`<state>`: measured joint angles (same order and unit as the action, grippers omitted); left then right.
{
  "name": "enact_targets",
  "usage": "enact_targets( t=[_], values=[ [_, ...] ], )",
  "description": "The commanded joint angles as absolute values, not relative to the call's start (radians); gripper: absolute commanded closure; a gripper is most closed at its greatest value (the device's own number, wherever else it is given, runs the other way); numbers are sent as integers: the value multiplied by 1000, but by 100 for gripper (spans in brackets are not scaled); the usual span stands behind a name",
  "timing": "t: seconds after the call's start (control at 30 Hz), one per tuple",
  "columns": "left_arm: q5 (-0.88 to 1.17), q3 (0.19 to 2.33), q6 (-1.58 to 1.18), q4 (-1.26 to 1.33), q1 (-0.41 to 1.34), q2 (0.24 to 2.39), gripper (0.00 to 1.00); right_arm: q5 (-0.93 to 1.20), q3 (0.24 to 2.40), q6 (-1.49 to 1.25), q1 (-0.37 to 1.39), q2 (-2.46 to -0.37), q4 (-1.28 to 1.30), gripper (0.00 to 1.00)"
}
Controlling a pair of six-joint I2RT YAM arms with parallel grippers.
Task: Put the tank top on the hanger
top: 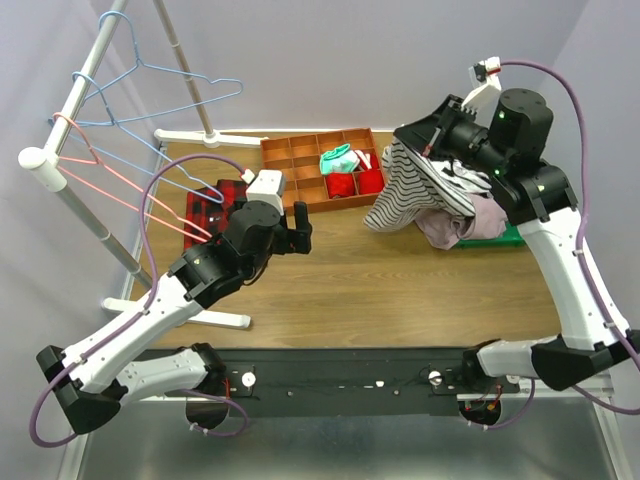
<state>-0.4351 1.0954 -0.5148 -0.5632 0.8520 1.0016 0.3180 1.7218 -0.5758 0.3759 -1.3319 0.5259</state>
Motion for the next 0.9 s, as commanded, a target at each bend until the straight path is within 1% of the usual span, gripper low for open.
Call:
enact_targets(
  t=[0.0, 0.03, 0.1, 0.17, 0.23, 0.27, 0.33, 0.37, 0.43, 0.47, 0.5, 0.57, 0.6, 0.67, 0.7, 0.73, 0.8, 0.83, 0.87],
  values=[
    [-523, 1128, -543, -571, 839, 953, 1, 468, 1639, -644, 406, -1240, 436, 99],
    [-532, 1126, -548, -572, 830, 947, 1, 495, 1614, -647, 420, -1239, 425, 99],
    [-538, 1121, -551, -561, 821, 939, 1, 483, 1618, -637, 471, -1256, 434, 99],
    [-537, 1118, -555, -552, 805, 934, 1, 451, 1701, -608, 495, -1314, 472, 99],
    [-531, 1121, -558, -549, 799, 937, 1, 443, 1816, -585, 506, -1371, 540, 99],
    [-529, 1121, -561, -548, 795, 937, 1, 439, 1915, -584, 506, -1393, 546, 99],
    [-528, 1118, -566, -548, 792, 937, 1, 410, 1997, -581, 506, -1448, 563, 99],
    [-528, 1117, -569, -548, 788, 937, 1, 404, 2075, -580, 506, -1468, 575, 99],
    [-528, 1108, -574, -549, 782, 928, 1, 429, 2086, -583, 506, -1483, 587, 99],
    [-529, 1103, -577, -551, 781, 925, 1, 442, 2059, -587, 506, -1471, 574, 99],
    [-532, 1091, -581, -551, 776, 914, 1, 449, 1939, -597, 508, -1451, 551, 99],
    [-540, 1072, -589, -546, 773, 902, 1, 454, 1806, -632, 506, -1372, 460, 99],
    [-546, 1053, -603, -542, 767, 893, 1, 453, 1669, -646, 509, -1344, 436, 99],
    [-538, 1036, -615, -531, 758, 890, 1, 454, 1524, -672, 528, -1267, 370, 99],
    [-535, 1026, -626, -532, 753, 893, 1, 451, 1450, -679, 560, -1241, 347, 99],
    [-535, 1017, -650, -532, 749, 891, 1, 440, 1298, -690, 581, -1223, 301, 99],
    [-535, 973, -682, -514, 747, 891, 1, 433, 1154, -727, 671, -1169, 237, 99],
    [-529, 953, -718, -503, 744, 893, 1, 381, 1069, -736, 710, -1154, 179, 98],
    [-523, 934, -732, -483, 742, 893, 1, 349, 929, -747, 754, -1140, 149, 95]
  ],
)
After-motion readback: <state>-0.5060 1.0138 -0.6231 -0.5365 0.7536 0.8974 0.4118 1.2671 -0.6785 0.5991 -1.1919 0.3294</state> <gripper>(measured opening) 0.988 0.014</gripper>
